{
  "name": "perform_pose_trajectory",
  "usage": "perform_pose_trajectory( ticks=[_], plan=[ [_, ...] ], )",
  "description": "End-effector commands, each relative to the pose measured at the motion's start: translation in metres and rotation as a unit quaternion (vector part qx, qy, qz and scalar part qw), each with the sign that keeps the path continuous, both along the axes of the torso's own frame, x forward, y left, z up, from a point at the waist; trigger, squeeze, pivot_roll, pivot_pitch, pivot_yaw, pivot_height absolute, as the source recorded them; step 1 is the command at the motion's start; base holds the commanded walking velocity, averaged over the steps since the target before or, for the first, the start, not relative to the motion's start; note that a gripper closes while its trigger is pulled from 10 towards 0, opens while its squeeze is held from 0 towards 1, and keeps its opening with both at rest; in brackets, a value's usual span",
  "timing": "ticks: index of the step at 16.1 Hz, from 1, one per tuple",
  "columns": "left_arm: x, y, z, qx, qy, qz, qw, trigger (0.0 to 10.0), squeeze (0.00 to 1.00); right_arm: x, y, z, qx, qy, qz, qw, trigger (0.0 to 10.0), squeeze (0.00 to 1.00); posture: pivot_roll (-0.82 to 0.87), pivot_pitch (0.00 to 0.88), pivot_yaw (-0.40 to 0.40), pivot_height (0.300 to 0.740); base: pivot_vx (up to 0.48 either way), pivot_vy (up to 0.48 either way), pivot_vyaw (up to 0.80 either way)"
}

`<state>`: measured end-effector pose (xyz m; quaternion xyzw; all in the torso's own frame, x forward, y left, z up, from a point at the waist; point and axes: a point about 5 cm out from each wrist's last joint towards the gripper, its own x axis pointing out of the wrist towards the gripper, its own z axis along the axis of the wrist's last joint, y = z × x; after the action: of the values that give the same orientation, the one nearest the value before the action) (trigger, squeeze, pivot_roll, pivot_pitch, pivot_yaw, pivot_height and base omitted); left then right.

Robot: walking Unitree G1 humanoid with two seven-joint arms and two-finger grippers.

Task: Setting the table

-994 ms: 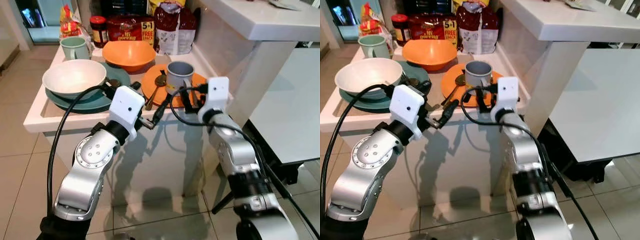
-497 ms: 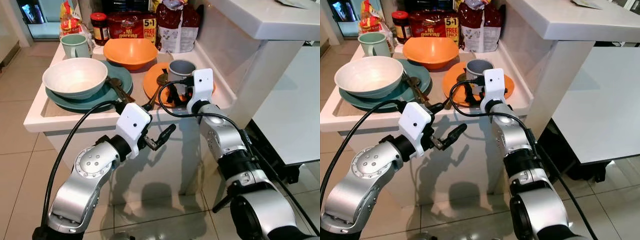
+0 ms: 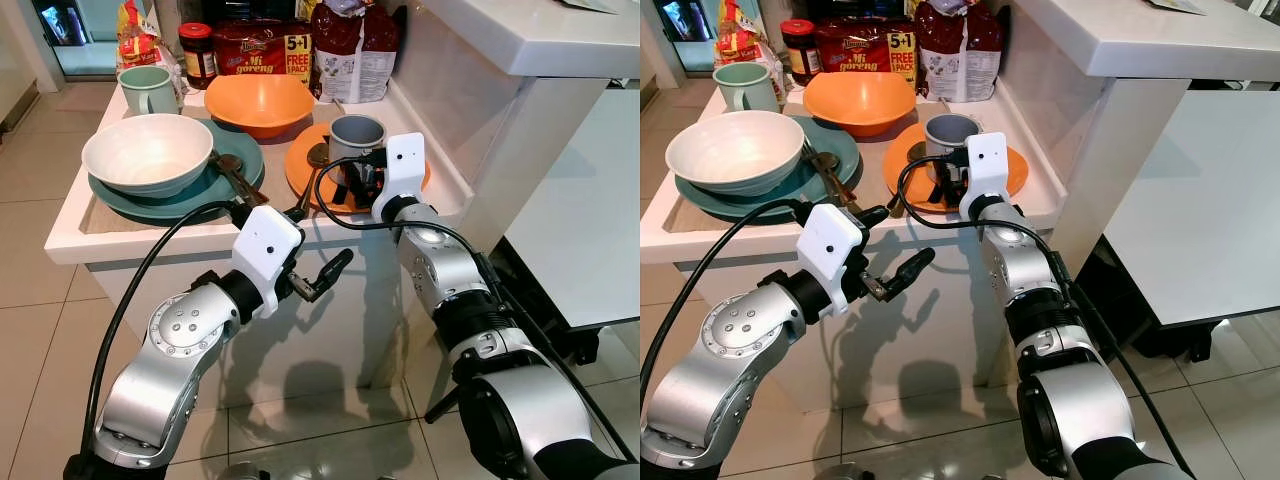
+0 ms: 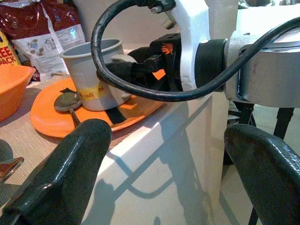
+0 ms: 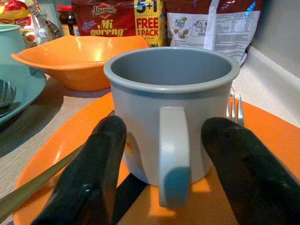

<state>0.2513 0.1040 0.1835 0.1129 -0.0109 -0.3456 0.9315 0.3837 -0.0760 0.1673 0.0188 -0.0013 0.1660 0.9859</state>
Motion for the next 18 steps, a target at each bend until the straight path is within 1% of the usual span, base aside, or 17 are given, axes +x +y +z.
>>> perform_pose_trajectory(
  ticks=[1,4,14,18],
  plan=[
    [-0.002,-0.003,0.003,0.002,-0.004,-0.008,1.0,10.0,0.0,0.002,-0.002,0.002,0.001,-0.005,-0.001,1.0,0.0,0.0,0.12,0.017,-0.058,0.74,0.0,0.0,0.0],
    [-0.002,-0.003,0.003,0.002,-0.004,-0.008,1.0,10.0,0.0,0.002,-0.002,0.001,0.001,-0.006,-0.002,1.0,0.0,0.0,0.12,0.015,-0.058,0.74,0.0,0.0,0.0],
    [-0.002,-0.005,0.004,0.0,-0.007,-0.011,1.0,10.0,0.0,0.002,-0.012,0.001,0.006,-0.01,-0.019,1.0,0.0,0.0,0.11,0.011,-0.048,0.74,0.0,0.0,0.0],
    [0.0,-0.001,0.003,0.008,-0.008,-0.004,1.0,10.0,0.0,0.002,-0.014,0.0,0.013,-0.008,-0.022,1.0,0.0,0.0,0.12,0.011,-0.042,0.74,0.0,0.0,0.0]
  ],
)
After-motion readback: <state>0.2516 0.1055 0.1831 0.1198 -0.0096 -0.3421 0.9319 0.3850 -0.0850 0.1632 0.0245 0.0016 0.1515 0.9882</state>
